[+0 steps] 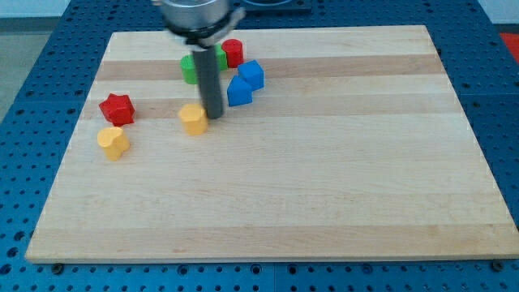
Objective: Place yellow hexagon in between red star and yellow heart
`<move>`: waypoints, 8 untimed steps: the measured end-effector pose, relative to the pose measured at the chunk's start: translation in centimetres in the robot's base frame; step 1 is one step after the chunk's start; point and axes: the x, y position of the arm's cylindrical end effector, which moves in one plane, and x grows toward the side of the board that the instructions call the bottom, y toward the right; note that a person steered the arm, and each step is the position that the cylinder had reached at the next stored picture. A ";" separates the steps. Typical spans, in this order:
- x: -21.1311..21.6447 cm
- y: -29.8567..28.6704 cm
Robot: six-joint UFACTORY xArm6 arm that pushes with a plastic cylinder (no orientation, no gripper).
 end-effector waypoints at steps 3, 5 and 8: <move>3.1 0.4; 3.8 -3.9; 3.0 -2.6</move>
